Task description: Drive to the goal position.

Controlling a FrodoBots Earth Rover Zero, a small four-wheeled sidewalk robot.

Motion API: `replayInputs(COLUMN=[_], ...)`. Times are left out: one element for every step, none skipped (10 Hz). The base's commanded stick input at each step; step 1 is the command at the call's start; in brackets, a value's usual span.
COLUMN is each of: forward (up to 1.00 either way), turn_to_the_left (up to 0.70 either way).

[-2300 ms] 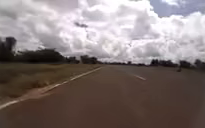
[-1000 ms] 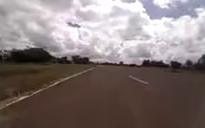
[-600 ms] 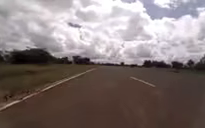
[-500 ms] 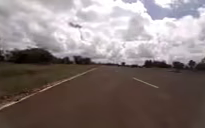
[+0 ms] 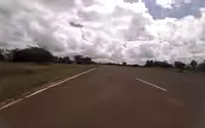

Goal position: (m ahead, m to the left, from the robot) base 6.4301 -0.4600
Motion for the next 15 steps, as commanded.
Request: replayInputs(forward=[1.0, 1.0, 1.0, 1.0, 1.0, 1.0, 1.0, 1.0, 1.0, 1.0, 1.0, 1.0, 1.0, 1.0, 1.0], turn_to_the_left=[0.0, 0.0, 0.0, 0.0, 0.0, -0.12, -0.16, -0.18, -0.19, 0.0, 0.0, 0.0, 0.0, 0.0, 0.0])
